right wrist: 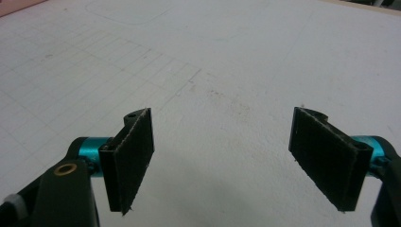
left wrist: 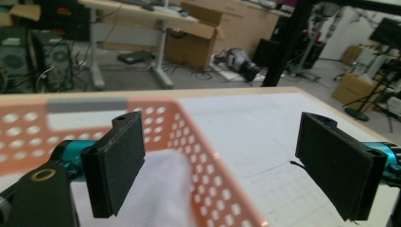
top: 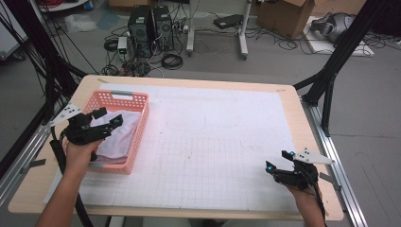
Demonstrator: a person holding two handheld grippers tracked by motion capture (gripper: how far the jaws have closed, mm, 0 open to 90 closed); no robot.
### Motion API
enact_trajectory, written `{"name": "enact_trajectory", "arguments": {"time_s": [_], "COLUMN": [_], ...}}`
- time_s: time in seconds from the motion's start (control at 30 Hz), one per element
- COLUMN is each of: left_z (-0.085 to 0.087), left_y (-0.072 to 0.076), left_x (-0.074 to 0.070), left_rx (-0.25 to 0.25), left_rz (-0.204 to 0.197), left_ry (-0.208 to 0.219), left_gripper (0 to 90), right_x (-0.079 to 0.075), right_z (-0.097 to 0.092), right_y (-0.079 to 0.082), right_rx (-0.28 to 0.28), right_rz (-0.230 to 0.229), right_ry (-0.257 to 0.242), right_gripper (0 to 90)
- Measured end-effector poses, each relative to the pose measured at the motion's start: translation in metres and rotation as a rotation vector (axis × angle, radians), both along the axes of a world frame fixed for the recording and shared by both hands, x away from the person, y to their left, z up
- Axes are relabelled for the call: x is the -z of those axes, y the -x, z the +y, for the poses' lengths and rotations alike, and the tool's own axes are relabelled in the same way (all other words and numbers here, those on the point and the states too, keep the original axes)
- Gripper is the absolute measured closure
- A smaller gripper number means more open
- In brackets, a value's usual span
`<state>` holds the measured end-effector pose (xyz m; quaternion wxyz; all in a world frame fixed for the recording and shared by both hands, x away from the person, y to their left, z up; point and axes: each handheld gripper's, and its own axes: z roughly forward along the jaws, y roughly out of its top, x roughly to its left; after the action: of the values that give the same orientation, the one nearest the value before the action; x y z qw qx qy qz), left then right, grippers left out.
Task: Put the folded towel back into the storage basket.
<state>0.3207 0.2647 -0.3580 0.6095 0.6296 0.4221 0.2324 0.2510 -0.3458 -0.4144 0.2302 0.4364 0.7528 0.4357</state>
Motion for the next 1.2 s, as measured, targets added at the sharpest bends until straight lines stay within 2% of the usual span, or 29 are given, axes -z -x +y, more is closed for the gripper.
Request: {"name": "enact_trajectory", "arguments": {"time_s": [0.17, 0.3, 0.37, 0.57, 0.67, 0.7, 0.77, 0.83, 1.0, 1.2], "left_z": [-0.028, -0.051, -0.063, -0.097, -0.112, -0.117, -0.125, -0.132, -0.144, -0.149], "left_y": [0.01, 0.018, 0.021, 0.028, 0.032, 0.033, 0.035, 0.038, 0.046, 0.052], "left_x": [-0.006, -0.004, -0.002, 0.007, 0.014, 0.016, 0.023, 0.03, 0.04, 0.045], "left_rx": [0.071, 0.122, 0.144, 0.215, 0.24, 0.25, 0.264, 0.278, 0.303, 0.318], "left_rz": [-0.064, -0.094, -0.094, -0.092, -0.092, -0.084, -0.072, -0.063, -0.051, -0.041], "left_ry": [-0.021, -0.036, -0.029, -0.054, -0.051, -0.063, -0.054, -0.071, -0.1, -0.111], "left_gripper": [18.9, 18.9, 18.9, 19.0, 19.1, 19.5, 19.8, 19.9, 20.0, 20.0], "right_x": [-0.001, -0.001, -0.001, 0.0, 0.0, 0.0, 0.0, -0.001, -0.001, -0.003], "right_z": [0.0, 0.001, 0.002, 0.003, 0.002, 0.002, 0.001, -0.001, -0.003, -0.003], "right_y": [0.001, 0.001, 0.001, 0.0, 0.0, 0.0, 0.001, 0.003, 0.007, 0.013], "right_rx": [-0.006, -0.013, -0.014, -0.027, -0.028, -0.029, -0.029, -0.026, -0.021, -0.024], "right_rz": [-0.024, -0.03, -0.028, -0.042, -0.039, -0.039, -0.043, -0.045, -0.051, -0.063], "right_ry": [0.009, 0.023, 0.019, 0.022, 0.021, 0.02, 0.023, 0.019, -0.006, 0.003], "right_gripper": [21.9, 21.9, 21.9, 21.9, 21.9, 21.9, 21.9, 21.9, 21.9, 21.9]}}
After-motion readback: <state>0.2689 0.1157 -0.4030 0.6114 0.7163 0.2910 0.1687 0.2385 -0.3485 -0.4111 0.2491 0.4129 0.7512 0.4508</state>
